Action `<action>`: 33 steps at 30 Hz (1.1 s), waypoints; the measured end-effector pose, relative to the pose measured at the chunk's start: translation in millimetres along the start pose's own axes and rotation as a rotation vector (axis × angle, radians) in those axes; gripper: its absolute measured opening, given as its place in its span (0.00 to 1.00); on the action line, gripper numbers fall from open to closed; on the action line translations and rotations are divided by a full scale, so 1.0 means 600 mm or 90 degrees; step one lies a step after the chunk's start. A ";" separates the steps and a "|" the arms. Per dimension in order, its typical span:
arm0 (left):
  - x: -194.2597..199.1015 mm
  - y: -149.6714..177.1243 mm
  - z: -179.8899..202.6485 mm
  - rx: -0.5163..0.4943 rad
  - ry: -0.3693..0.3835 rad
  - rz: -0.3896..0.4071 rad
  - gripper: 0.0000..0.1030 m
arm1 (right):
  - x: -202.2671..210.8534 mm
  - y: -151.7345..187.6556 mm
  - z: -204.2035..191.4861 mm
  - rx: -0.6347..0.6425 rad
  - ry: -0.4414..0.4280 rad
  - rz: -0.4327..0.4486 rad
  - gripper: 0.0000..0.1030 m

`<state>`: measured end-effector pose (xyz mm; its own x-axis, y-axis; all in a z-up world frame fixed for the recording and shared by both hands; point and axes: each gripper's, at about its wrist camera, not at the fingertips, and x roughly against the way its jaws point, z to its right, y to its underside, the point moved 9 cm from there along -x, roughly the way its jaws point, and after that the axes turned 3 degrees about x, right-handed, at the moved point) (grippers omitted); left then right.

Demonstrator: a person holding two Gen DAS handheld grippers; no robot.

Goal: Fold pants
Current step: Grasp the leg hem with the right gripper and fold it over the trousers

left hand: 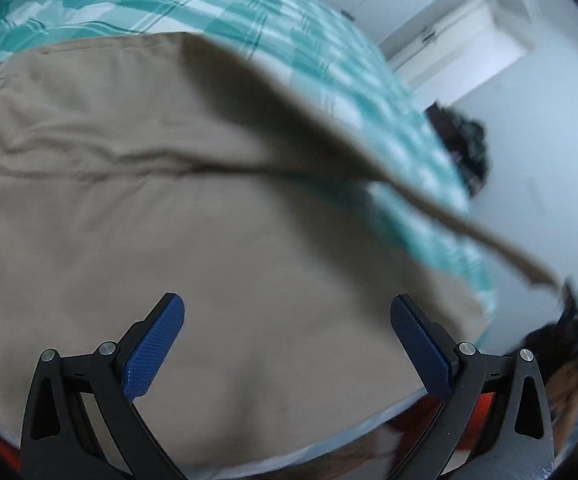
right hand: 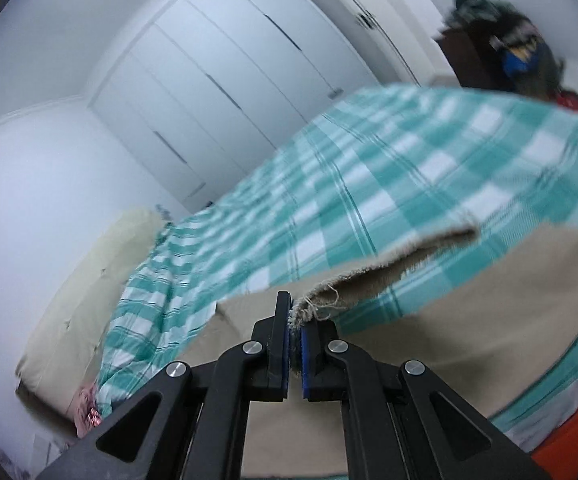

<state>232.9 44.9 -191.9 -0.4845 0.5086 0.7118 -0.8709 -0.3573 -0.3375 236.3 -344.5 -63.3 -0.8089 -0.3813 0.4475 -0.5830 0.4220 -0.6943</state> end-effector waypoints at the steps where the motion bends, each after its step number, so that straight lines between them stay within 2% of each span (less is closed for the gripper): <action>1: -0.003 -0.020 0.003 0.019 0.015 0.004 0.99 | 0.019 -0.007 -0.001 0.007 -0.008 0.007 0.04; 4: -0.014 -0.075 0.001 0.066 0.048 0.012 0.99 | 0.055 -0.014 -0.004 0.011 -0.024 0.015 0.04; 7: -0.028 -0.119 -0.015 0.110 0.052 0.016 0.99 | 0.092 -0.015 0.002 0.006 -0.037 0.022 0.04; 14: -0.045 -0.168 -0.058 0.153 0.004 0.018 0.99 | 0.153 -0.022 0.014 -0.004 -0.058 0.030 0.04; 19: -0.054 -0.195 -0.068 0.166 0.000 0.016 0.97 | 0.187 -0.048 0.001 0.027 -0.082 0.040 0.04; 20: -0.057 -0.201 -0.076 0.176 -0.009 0.017 0.92 | 0.191 -0.051 -0.002 0.036 -0.087 0.039 0.04; 21: -0.062 -0.202 -0.087 0.193 -0.025 0.014 0.60 | 0.196 -0.055 -0.006 0.049 -0.092 0.037 0.04; 22: -0.071 -0.202 -0.100 0.219 -0.047 -0.001 0.06 | 0.198 -0.060 -0.007 0.067 -0.088 0.033 0.04; 23: -0.079 -0.198 -0.113 0.251 -0.060 -0.017 0.01 | 0.194 -0.063 -0.004 0.079 -0.079 0.028 0.04; 24: -0.079 -0.197 -0.120 0.295 -0.047 -0.014 0.02 | 0.184 -0.067 0.005 0.092 -0.063 0.015 0.04; 26: -0.059 -0.206 -0.102 0.308 -0.019 0.015 0.01 | 0.141 -0.083 0.036 0.101 -0.026 -0.021 0.04; 29: 0.024 -0.225 -0.026 0.265 0.044 0.069 0.01 | 0.069 -0.132 0.068 0.153 0.030 -0.042 0.04; 30: 0.078 -0.227 0.010 0.221 0.069 0.109 0.02 | 0.055 -0.153 0.068 0.168 0.032 -0.035 0.03; 31: 0.119 -0.223 0.032 0.183 0.072 0.141 0.03 | 0.042 -0.187 0.063 0.184 0.025 -0.018 0.03; 33: 0.189 -0.193 0.058 0.102 0.051 0.190 0.05 | 0.038 -0.231 0.058 0.198 0.010 0.009 0.04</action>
<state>281.9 116.6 -50.7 -0.7258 0.4208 0.5442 -0.6695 -0.6141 -0.4180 301.6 -440.3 23.5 -0.8191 -0.3630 0.4441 -0.5228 0.1541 -0.8384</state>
